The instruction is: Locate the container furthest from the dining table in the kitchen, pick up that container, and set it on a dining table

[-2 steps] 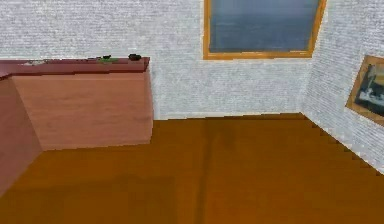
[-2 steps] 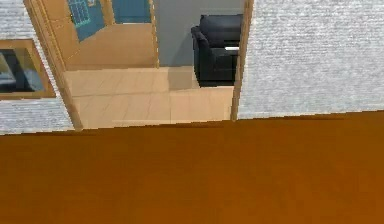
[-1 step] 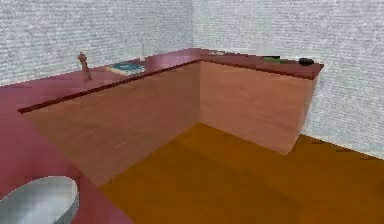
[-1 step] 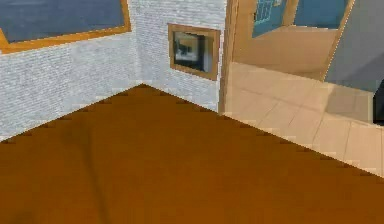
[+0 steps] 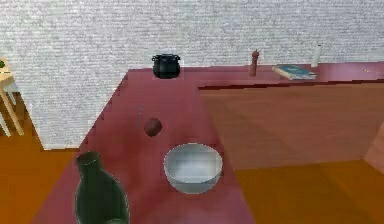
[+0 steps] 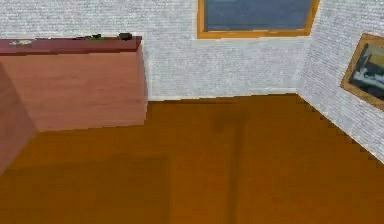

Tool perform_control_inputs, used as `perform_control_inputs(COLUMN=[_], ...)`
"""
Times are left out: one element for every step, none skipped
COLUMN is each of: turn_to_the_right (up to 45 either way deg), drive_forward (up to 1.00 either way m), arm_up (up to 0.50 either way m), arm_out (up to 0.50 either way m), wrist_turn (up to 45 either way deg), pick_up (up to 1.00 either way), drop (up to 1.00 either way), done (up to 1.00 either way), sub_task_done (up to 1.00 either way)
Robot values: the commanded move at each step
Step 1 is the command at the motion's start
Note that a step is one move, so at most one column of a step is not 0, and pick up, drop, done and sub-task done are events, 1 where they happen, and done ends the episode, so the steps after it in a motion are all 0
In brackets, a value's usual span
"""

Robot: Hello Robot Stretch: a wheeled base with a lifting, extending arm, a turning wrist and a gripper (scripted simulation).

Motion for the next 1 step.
perform_control_inputs(turn_to_the_right=[-45.0], drive_forward=[0.0], arm_up=[0.0], arm_out=[0.0], wrist_turn=[0.0], pick_up=[0.0], drop=[0.0], done=[0.0], sub_task_done=[0.0])
